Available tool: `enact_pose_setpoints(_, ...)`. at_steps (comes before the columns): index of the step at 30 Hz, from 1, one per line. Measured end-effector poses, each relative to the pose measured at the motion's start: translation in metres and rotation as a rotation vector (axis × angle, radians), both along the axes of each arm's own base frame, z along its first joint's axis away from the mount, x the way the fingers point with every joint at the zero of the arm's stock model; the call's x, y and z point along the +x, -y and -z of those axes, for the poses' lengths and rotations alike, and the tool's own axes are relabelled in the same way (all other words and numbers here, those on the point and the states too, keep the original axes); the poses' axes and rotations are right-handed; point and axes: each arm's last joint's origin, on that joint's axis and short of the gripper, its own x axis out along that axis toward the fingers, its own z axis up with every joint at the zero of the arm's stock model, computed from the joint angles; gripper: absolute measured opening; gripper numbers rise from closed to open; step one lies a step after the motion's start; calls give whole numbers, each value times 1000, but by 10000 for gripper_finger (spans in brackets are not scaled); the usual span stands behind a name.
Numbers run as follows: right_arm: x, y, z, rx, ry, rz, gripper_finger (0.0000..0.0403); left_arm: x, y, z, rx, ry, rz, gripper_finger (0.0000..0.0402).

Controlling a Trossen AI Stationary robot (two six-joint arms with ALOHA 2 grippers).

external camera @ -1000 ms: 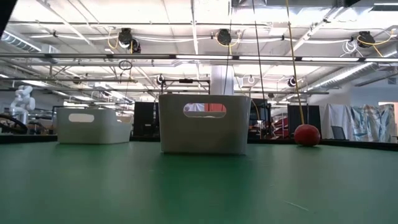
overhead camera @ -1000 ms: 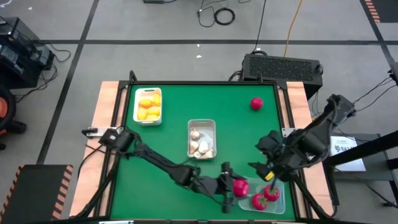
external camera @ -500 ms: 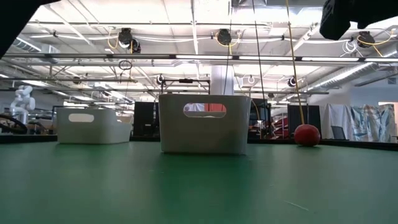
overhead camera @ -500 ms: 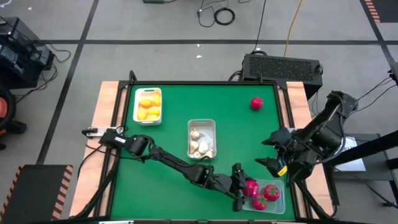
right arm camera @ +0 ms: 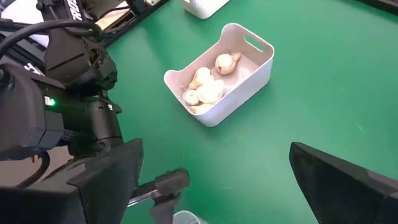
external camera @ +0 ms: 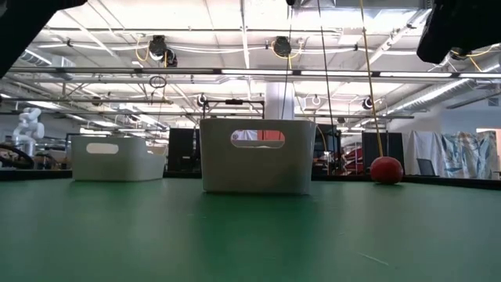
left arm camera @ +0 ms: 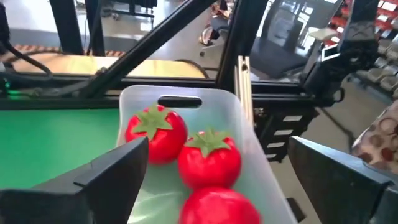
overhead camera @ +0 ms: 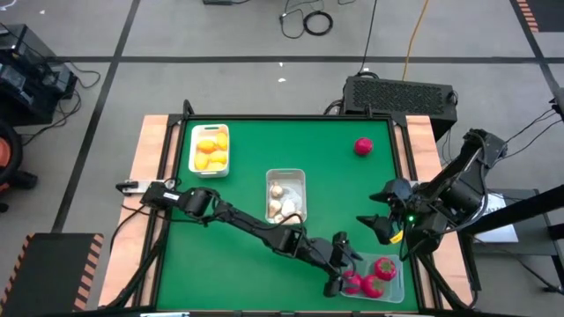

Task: Sort produce into baskets
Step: Put the tomato into the transparent bin

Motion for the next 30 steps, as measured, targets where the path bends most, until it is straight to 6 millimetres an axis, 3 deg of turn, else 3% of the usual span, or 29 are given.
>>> enact_pose_setpoints(4,0,0,0,5,-3,-1,393,-2,-1,-8,75,29,17,391)
enact_pose_setpoints(7,-1,0,0,-7,-11,-5,393,-10,-4,-32,138,31,4,391)
enact_pose_setpoints(12,-2,9,3,-41,-58,45,393,-29,-16,-59,208,-134,-50,391)
enact_pose_setpoints(17,4,23,5,-78,-95,120,393,-59,-31,-93,200,-308,-125,391)
enact_pose_setpoints(22,16,44,5,-92,-126,220,393,-93,-43,-111,242,-507,-205,391)
enact_pose_setpoints(30,32,85,7,-74,-262,303,393,-150,-43,-144,407,-653,-297,391)
